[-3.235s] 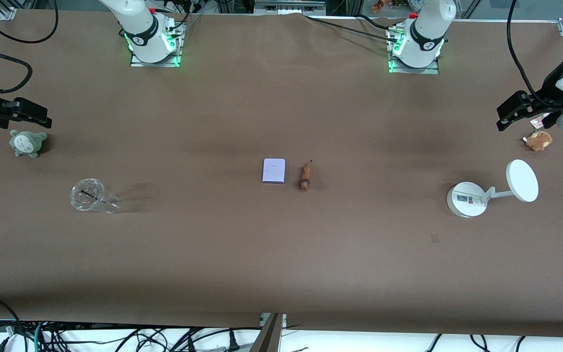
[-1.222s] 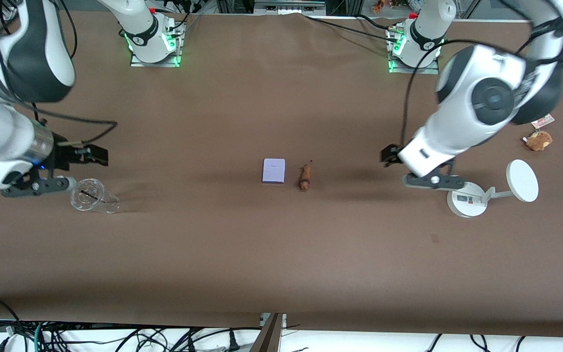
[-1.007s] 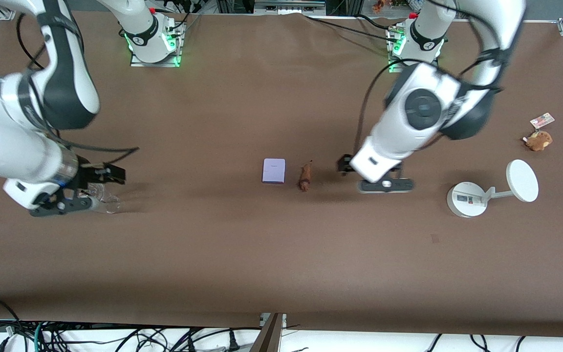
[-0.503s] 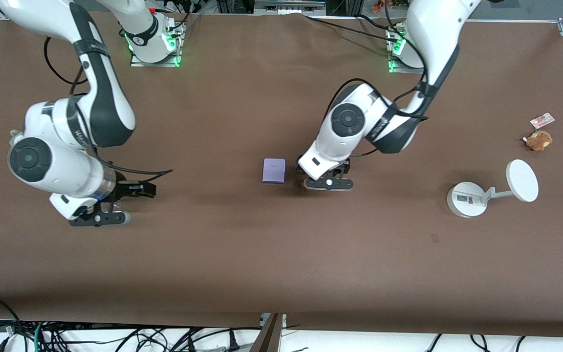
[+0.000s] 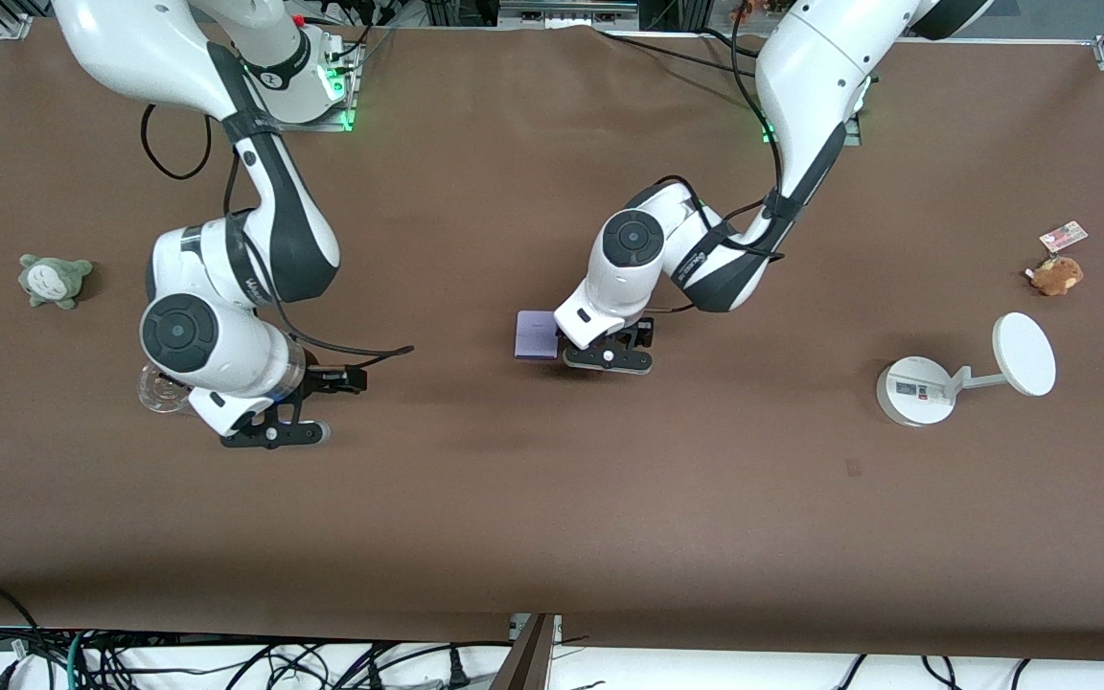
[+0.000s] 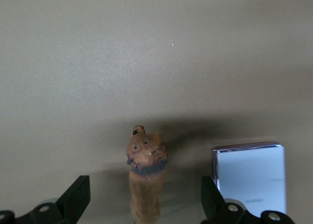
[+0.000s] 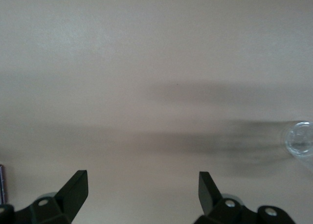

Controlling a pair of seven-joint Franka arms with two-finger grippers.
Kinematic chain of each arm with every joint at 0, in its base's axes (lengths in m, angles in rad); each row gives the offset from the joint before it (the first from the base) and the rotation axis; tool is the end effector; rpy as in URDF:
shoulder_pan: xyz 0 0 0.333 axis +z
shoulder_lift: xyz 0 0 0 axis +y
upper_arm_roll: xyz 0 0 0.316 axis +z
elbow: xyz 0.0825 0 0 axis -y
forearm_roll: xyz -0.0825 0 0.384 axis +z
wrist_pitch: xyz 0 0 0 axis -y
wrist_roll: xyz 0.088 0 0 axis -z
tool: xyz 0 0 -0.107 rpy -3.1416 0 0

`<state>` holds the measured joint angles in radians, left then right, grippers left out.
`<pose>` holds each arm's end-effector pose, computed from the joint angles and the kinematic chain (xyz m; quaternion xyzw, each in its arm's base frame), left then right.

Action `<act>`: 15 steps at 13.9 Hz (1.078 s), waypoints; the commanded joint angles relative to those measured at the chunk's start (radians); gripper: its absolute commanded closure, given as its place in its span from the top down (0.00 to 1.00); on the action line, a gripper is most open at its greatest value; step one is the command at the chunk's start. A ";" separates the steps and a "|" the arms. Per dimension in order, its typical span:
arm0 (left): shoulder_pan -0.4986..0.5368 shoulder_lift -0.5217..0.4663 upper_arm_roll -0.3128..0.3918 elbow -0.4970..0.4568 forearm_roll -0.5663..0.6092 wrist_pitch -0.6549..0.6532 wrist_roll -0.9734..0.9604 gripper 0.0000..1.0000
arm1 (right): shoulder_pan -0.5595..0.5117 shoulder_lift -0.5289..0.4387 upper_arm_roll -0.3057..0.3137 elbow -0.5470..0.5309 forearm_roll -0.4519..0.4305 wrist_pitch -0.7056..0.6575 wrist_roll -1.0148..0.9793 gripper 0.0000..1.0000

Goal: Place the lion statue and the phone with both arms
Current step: 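Grasp the lion figurine with the left gripper while the right gripper grasps the phone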

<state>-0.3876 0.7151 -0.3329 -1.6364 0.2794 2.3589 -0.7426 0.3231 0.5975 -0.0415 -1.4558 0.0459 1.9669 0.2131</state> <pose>0.5420 -0.4322 0.2210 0.9986 -0.0449 0.0167 0.0234 0.6730 0.2029 0.3288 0.9987 0.0275 -0.0438 0.0018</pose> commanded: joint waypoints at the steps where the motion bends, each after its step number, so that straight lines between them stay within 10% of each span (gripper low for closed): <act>1: -0.011 0.026 0.014 0.012 0.047 0.028 -0.032 1.00 | 0.017 0.021 -0.003 0.015 0.019 0.021 0.011 1.00; 2: -0.013 0.032 0.014 0.012 0.047 0.037 -0.034 0.98 | 0.020 0.024 -0.003 0.015 0.019 0.026 0.012 1.00; 5: -0.011 0.030 0.014 0.010 0.047 0.036 -0.034 0.36 | 0.046 0.039 -0.003 0.015 0.025 0.032 0.022 1.00; 7: -0.008 0.027 0.014 0.013 0.047 0.036 -0.034 0.18 | 0.074 0.050 -0.003 0.015 0.025 0.059 0.093 1.00; 15: 0.166 -0.167 0.009 0.030 0.040 -0.303 0.112 0.13 | 0.232 0.122 -0.003 0.018 0.023 0.204 0.351 1.00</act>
<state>-0.2963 0.6050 -0.3138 -1.5866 0.2987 2.1323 -0.7160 0.5142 0.7039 -0.0388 -1.4554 0.0575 2.1627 0.5121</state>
